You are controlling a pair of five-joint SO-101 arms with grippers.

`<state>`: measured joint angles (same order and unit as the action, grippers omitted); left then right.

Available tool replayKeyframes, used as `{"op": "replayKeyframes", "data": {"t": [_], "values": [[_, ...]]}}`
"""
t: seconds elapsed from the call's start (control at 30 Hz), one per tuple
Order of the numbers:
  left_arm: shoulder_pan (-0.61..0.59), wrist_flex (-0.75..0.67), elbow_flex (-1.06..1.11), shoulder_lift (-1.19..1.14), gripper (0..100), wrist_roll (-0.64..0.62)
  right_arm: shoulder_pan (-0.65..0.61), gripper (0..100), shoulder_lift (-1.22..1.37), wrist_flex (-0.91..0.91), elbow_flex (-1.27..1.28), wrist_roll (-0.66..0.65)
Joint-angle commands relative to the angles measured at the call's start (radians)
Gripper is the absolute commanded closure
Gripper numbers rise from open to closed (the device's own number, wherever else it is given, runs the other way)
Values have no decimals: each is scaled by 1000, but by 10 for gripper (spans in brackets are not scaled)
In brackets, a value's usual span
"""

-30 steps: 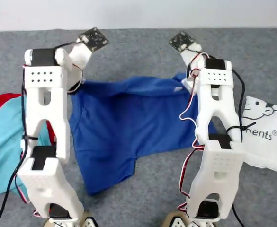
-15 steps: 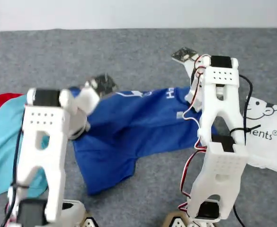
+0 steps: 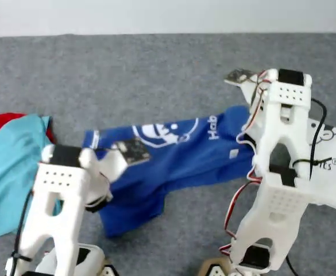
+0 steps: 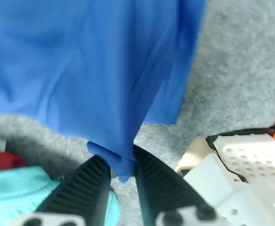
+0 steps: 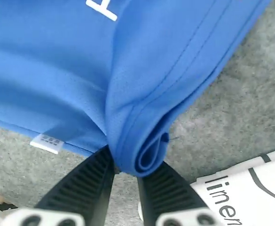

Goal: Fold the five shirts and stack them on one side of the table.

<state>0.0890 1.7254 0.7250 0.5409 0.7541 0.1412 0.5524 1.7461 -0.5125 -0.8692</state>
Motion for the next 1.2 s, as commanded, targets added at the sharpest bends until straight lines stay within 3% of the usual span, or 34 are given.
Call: {"op": "replayKeyframes", "data": {"t": [0.0,0.13,0.3,0.4,0.63,0.77,0.83,0.93,1.0,1.17], "values": [[78,29,-2,28,923,12,22,985,-71,-2,-52,-12],[106,26,-4,31,914,11,25,974,-77,-1,-52,-17],[100,26,-5,32,912,-37,33,810,-81,44,-52,-11],[97,23,-7,34,893,-52,33,790,-104,44,-52,-6],[-89,-126,-97,28,893,-107,27,789,-203,35,-52,-6],[-167,-316,-124,26,894,-276,22,790,-228,-67,-52,15],[-170,-400,-120,20,925,-330,4,808,-211,-153,-52,95],[-161,-493,-131,-57,994,-374,-36,933,-170,-285,-52,186],[-158,-532,-151,-147,994,-391,-67,995,-137,-352,-52,226],[-147,-532,-309,-420,994,-400,-131,989,-53,-458,-52,265]]}}
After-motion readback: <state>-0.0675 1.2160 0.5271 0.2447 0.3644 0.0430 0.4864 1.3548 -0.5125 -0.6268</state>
